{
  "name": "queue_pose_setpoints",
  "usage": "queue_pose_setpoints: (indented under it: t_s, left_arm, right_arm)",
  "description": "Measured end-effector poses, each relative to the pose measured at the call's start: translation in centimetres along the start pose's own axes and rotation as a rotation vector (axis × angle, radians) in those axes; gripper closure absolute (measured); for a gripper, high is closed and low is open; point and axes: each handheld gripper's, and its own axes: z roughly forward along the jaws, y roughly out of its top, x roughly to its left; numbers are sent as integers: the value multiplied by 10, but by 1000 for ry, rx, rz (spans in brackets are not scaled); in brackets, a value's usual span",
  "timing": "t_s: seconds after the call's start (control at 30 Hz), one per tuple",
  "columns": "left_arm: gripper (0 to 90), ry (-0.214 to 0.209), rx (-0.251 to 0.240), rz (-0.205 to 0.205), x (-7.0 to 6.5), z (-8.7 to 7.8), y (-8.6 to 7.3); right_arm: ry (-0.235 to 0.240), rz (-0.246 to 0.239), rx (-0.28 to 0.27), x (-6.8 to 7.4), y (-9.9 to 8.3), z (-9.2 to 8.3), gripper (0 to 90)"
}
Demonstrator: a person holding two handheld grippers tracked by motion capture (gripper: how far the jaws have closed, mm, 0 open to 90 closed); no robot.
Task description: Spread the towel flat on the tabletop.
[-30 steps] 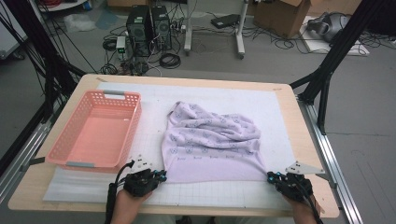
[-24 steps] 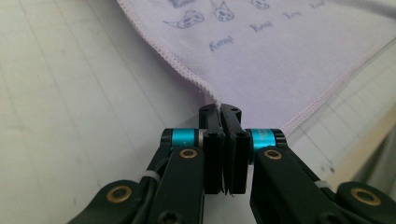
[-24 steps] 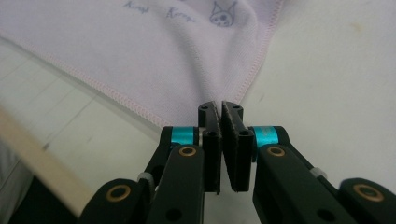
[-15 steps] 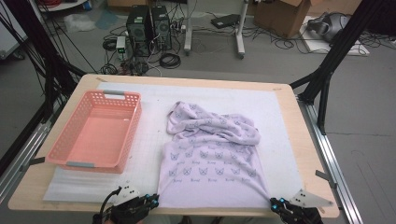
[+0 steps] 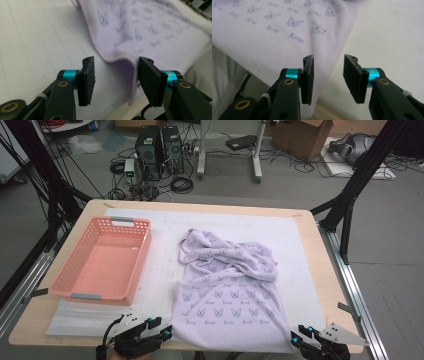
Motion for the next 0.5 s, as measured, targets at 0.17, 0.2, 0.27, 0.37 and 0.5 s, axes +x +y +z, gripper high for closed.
queue_pose_setpoints:
  t_s: [0.17, 0.2, 0.27, 0.37, 0.5]
  left_arm:
    - [458, 12, -16, 11, 6, 3, 9]
    - [455, 14, -5, 10, 8, 8, 10]
    - [450, 17, 21, 13, 11, 21, 12]
    - [442, 23, 50, 19, 16, 39, 18]
    - [413, 34, 65, 34, 14, 55, 22]
  right_arm:
    - [-3, 2, -14, -6, 10, 7, 592]
    - [-8, -1, -11, -8, 12, 10, 592]
    - [-10, -1, 1, -11, 15, 19, 592]
    - [-19, -12, 26, -16, 22, 34, 589]
    - [-12, -13, 50, -20, 28, 55, 554]
